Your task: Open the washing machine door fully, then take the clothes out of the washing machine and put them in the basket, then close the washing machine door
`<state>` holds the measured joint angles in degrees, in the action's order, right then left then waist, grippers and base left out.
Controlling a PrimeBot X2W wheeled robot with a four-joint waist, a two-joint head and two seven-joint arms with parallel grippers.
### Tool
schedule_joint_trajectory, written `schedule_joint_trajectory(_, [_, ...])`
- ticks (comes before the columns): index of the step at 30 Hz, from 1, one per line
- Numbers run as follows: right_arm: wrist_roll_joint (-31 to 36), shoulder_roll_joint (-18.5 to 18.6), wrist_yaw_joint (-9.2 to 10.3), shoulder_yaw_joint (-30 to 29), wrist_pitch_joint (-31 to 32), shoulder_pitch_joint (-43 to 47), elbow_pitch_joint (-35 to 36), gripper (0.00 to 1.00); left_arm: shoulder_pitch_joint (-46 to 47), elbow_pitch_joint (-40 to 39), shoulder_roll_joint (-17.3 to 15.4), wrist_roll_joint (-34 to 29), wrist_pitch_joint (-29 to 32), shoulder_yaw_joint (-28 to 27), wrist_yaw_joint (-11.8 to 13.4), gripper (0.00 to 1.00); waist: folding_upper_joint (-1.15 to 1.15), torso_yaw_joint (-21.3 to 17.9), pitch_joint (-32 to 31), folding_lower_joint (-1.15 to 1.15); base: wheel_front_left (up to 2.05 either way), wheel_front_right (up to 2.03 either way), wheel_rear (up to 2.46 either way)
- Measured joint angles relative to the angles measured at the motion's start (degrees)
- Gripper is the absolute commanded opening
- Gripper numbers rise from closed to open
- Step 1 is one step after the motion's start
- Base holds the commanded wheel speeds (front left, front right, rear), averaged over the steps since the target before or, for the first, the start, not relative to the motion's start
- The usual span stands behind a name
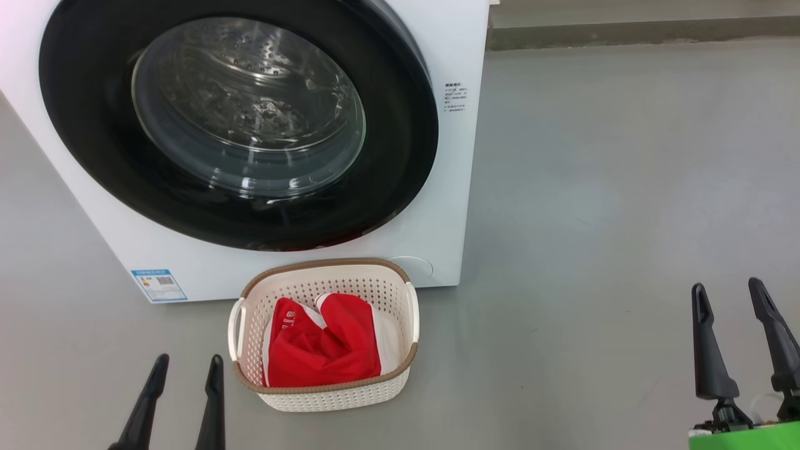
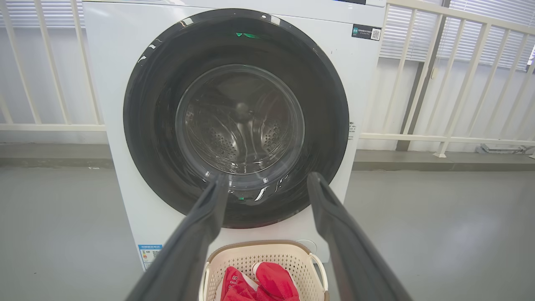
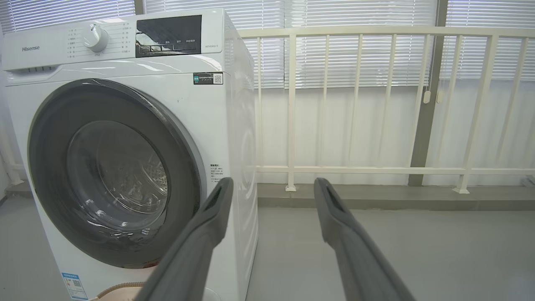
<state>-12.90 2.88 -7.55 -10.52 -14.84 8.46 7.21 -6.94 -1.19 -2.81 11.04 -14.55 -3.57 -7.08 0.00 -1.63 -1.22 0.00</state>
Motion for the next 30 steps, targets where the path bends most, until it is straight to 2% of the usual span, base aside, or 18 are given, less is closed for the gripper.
schedule_joint_trajectory(10, [0.6,-0.7,0.0,0.1,0.0,2.0,1.2,1.0,-1.0,-0.3,0.0,0.1,0.0,-0.2,0.0,1.0,0.0,0.2,-0.3,0.0,0.0,0.0,0.0])
schedule_joint_trajectory(11, [0.6,-0.8,0.0,0.1,0.0,2.0,0.9,0.0,-1.1,0.1,0.1,0.2,0.0,-0.1,0.0,0.0,0.0,0.2,-0.3,0.0,0.0,0.0,0.0])
schedule_joint_trajectory(17, [0.1,-2.1,0.0,0.4,0.2,2.1,-3.5,0.0,-1.7,4.3,1.1,0.8,0.5,0.4,0.0,0.0,0.0,0.3,-0.3,0.0,0.0,0.0,0.0])
schedule_joint_trajectory(30, [-7.6,-2.1,0.0,0.9,1.9,2.0,-5.3,0.0,-1.6,5.5,1.1,8.4,2.4,0.4,0.0,0.0,0.0,0.4,-0.1,0.02,0.0,0.0,0.0])
